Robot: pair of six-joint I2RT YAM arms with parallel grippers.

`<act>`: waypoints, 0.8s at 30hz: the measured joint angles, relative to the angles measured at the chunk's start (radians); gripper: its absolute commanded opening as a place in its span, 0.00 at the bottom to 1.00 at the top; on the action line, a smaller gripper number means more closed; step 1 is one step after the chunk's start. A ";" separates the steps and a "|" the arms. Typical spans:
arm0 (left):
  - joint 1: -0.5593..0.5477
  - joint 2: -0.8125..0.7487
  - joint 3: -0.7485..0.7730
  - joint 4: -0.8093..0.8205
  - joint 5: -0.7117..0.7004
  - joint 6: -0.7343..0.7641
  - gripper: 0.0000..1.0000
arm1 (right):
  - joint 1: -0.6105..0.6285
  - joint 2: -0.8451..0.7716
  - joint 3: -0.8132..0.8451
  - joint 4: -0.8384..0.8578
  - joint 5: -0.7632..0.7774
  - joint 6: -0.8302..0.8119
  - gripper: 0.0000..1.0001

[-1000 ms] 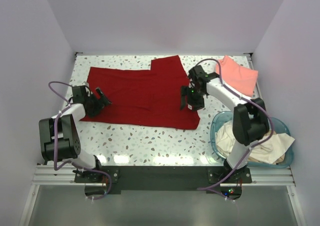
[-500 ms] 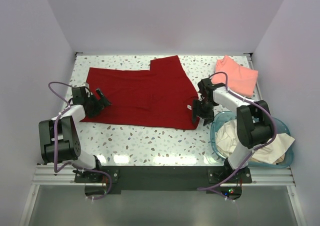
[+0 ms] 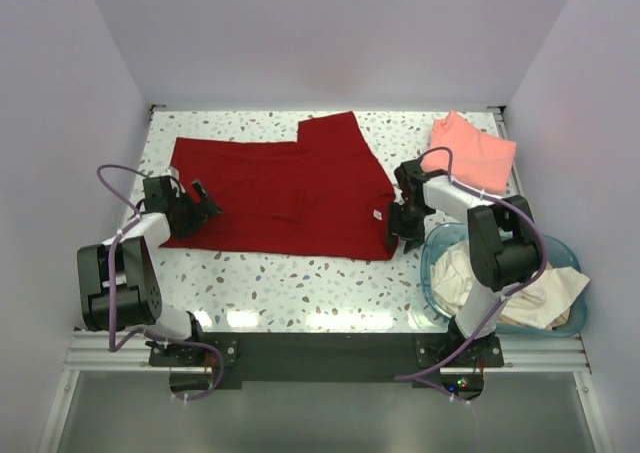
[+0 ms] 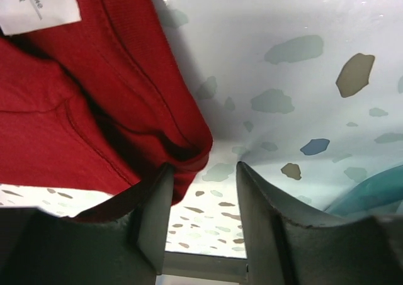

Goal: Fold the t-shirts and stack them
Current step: Fold the tshirt

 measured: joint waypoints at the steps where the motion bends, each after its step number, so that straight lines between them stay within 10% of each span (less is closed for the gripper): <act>1: 0.000 -0.001 -0.002 0.000 0.000 0.003 0.97 | -0.002 0.000 -0.001 0.002 0.001 -0.001 0.45; 15: 0.000 -0.099 -0.079 -0.026 -0.030 -0.002 0.98 | -0.016 0.032 0.012 -0.016 -0.032 -0.029 0.03; 24: 0.000 -0.197 -0.108 -0.183 -0.084 -0.116 0.99 | -0.009 -0.007 -0.039 -0.069 -0.032 -0.036 0.04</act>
